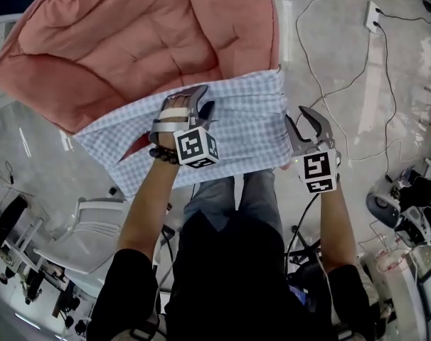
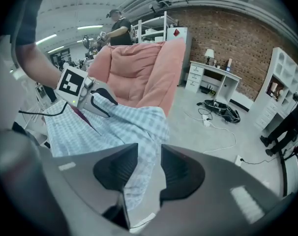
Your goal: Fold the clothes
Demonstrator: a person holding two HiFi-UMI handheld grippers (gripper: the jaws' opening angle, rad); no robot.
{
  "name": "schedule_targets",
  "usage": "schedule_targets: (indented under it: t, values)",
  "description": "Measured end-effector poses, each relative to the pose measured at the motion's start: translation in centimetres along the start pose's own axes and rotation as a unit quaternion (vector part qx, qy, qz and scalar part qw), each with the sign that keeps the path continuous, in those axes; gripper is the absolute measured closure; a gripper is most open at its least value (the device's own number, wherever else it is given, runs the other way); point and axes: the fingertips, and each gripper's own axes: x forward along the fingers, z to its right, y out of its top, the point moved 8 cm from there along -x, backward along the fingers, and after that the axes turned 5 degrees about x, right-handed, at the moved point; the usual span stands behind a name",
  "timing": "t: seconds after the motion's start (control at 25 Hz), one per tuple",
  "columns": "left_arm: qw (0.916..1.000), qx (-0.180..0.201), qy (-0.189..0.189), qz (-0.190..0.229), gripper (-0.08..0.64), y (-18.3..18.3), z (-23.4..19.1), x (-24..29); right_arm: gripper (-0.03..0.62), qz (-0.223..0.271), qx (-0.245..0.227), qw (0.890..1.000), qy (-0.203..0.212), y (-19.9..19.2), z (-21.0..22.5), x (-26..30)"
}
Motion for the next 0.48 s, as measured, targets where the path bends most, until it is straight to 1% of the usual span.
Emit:
schedule_targets:
  t: [0.12, 0.24, 0.32, 0.48]
  values:
    - [0.9999, 0.000, 0.006, -0.008, 0.356, -0.2, 0.4, 1.0, 0.442, 0.000, 0.009, 1.000, 0.006, -1.2, 0.2, 0.8]
    - [0.9997, -0.009, 0.021, -0.009, 0.433, -0.3, 0.1, 0.5, 0.443, 0.001, 0.009, 1.000, 0.011, -1.7, 0.6, 1.1]
    - [0.9993, -0.024, 0.029, -0.005, 0.526, -0.1, -0.2, -0.2, 0.443, 0.003, 0.008, 1.000, 0.013, -2.1, 1.3, 1.3]
    - [0.9973, -0.065, 0.034, 0.003, 0.535, 1.0, -1.2, -0.7, 0.443, 0.007, -0.004, 1.000, 0.018, -2.9, 3.5, 2.0]
